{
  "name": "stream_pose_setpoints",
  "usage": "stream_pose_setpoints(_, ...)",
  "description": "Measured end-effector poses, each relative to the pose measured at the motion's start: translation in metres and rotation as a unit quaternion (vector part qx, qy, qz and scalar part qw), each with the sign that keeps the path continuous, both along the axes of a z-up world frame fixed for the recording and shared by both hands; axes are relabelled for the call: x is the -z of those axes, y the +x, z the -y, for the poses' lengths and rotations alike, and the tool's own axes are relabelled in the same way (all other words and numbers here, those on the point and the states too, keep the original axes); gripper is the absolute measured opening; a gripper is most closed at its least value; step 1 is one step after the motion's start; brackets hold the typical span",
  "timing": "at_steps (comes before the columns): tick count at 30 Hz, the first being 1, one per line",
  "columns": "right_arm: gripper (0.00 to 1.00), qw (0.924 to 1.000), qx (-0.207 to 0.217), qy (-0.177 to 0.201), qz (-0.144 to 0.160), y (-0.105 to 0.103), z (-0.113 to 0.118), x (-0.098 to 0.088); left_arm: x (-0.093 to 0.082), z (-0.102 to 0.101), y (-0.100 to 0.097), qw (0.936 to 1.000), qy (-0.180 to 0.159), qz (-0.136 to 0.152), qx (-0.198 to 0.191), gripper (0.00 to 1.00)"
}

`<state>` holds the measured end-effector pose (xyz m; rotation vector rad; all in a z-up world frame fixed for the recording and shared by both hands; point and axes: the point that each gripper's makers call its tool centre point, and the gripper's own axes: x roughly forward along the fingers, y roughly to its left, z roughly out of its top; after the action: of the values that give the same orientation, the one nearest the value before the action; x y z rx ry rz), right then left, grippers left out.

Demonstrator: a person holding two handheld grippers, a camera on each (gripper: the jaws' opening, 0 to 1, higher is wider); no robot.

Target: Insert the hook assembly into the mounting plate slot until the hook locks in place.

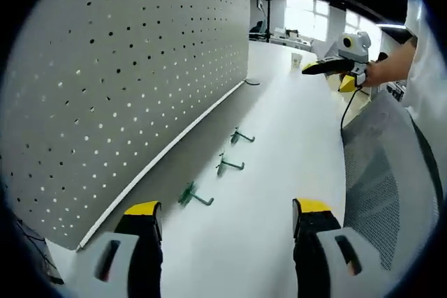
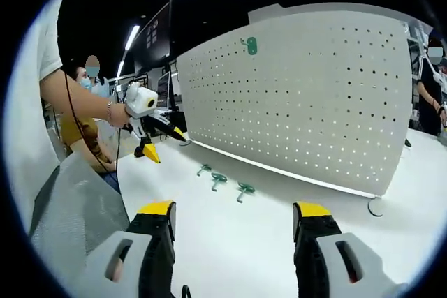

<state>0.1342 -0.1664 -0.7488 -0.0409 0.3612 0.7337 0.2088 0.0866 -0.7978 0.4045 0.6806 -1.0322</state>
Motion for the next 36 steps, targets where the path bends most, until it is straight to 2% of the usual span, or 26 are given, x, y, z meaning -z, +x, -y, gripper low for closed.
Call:
stream_pose_setpoints(7, 0.66, 1.0, -0.004, 0.0, -0.004, -0.003, -0.002, 0.002, 0.016, 0.005, 0.008, 0.9987, 0.034, -0.013, 0.037, 0.78)
stream_pose_setpoints(8, 0.66, 1.0, -0.004, 0.0, -0.004, -0.003, -0.002, 0.002, 0.02, 0.004, 0.008, 0.997, 0.052, -0.009, 0.056, 0.78)
stream_pose_setpoints(9, 0.66, 1.0, -0.004, -0.001, -0.005, -0.004, -0.003, 0.002, 0.022, 0.005, 0.01, 0.9965, 0.058, -0.007, 0.059, 0.78)
stream_pose_setpoints(12, 0.66, 1.0, -0.004, -0.001, -0.007, -0.005, -0.003, 0.003, 0.027, 0.008, 0.015, 0.9959, 0.06, -0.016, 0.066, 0.78)
stream_pose_setpoints(19, 0.66, 1.0, -0.002, -0.001, -0.009, -0.007, -0.001, 0.003, 0.044, 0.008, 0.019, 0.9886, 0.102, -0.03, 0.106, 0.77)
stream_pose_setpoints(25, 0.65, 0.9999, 0.0, 0.0, -0.011, -0.009, -0.001, 0.003, 0.052, 0.01, 0.025, 0.984, 0.12, -0.037, 0.126, 0.75)
stream_pose_setpoints(26, 0.65, 0.9999, 0.0, -0.001, -0.011, -0.008, -0.001, 0.003, 0.055, 0.008, 0.025, 0.9813, 0.133, -0.038, 0.133, 0.75)
stream_pose_setpoints(34, 0.65, 0.9999, -0.001, 0.0, -0.016, -0.011, -0.003, 0.004, 0.068, 0.013, 0.027, 0.9693, 0.168, -0.048, 0.173, 0.74)
stream_pose_setpoints(36, 0.65, 0.9999, -0.002, -0.002, -0.017, -0.012, -0.003, 0.006, 0.069, 0.015, 0.029, 0.9681, 0.173, -0.048, 0.175, 0.74)
